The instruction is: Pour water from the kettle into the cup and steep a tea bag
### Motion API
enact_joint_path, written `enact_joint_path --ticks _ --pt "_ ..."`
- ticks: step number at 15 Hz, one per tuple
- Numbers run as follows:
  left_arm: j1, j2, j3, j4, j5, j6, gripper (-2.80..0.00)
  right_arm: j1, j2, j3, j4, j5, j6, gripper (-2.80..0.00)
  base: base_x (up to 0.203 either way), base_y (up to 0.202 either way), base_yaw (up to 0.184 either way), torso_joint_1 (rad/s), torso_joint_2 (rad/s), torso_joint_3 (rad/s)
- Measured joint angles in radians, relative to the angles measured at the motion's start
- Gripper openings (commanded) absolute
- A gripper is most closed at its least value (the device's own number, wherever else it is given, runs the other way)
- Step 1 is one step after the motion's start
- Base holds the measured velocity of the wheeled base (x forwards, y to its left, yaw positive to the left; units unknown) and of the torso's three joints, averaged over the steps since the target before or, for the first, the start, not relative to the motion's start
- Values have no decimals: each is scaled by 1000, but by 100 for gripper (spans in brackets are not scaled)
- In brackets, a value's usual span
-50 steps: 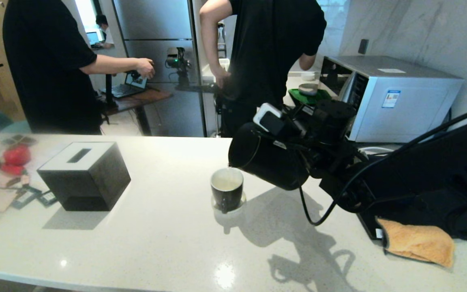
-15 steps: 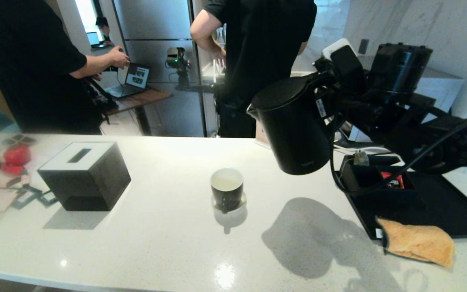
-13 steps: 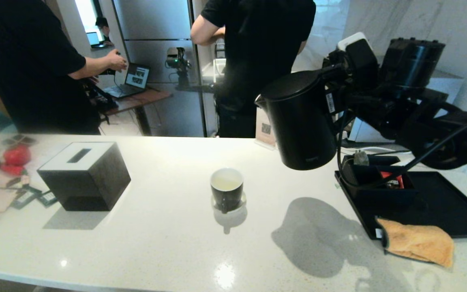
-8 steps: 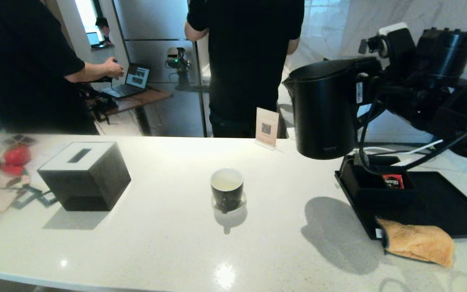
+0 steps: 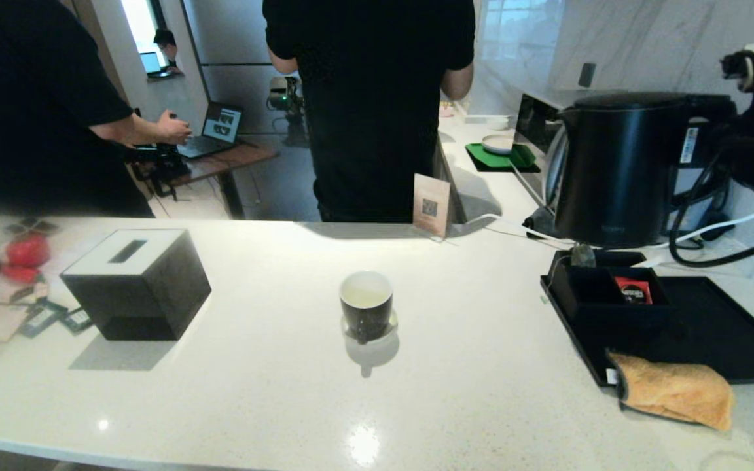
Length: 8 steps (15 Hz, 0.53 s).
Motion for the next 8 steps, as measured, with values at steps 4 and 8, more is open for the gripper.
enact_joint_path --ticks 4,8 --pt "0 0 0 0 0 0 -280 -120 -52 103 -12 4 43 -280 0 0 0 0 0 0" --pt "0 0 0 0 0 0 -280 -285 -95 197 -20 5 76 -280 0 0 0 0 0 0"
